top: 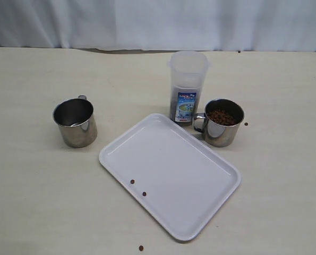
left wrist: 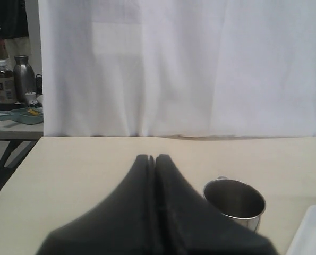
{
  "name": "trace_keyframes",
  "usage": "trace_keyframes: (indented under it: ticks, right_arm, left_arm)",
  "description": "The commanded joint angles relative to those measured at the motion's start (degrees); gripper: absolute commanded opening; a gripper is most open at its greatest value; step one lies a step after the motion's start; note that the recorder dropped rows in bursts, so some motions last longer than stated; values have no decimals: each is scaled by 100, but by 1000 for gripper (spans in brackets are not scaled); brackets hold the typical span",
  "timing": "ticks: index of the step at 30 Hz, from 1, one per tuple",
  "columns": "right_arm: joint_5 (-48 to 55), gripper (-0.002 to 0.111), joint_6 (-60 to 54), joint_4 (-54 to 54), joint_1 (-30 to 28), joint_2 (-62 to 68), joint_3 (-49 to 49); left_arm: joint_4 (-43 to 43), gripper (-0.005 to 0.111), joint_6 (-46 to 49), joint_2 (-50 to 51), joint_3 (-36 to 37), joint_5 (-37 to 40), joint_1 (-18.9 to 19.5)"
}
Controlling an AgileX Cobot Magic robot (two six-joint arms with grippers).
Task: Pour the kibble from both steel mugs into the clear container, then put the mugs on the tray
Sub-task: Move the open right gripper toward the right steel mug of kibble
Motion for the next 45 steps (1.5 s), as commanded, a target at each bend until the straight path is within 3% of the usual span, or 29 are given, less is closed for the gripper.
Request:
trace_keyframes:
  ticks: [1, 7, 10, 19, 24, 37, 45]
  right_arm:
    - [189, 5, 1247, -1295, 20, 580, 18]
    - [-436, 5, 3601, -4472, 20, 2170, 18]
    - [-966, 5, 3884, -5166, 20, 3147, 18]
    - [-1962, 5, 2367, -5007, 20, 5686, 18]
    - [-2520, 5, 1200, -3751, 20, 6947, 18]
    - [-2751, 6, 1053, -3606, 20, 8540, -448]
    - [-3123, 34, 530, -3581, 20, 8563, -448]
  left_arm:
    - [0, 0, -11, -14, 17, -20, -42]
    - [65, 0, -11, -14, 17, -58, -42]
    - [65, 0, -11, -14, 17, -58, -42]
    - [65, 0, -11, -14, 17, -58, -42]
    - [65, 0, -11, -14, 17, -58, -42]
    - [65, 0, -11, -14, 17, -58, -42]
    - [64, 0, -11, -14, 17, -28, -42]
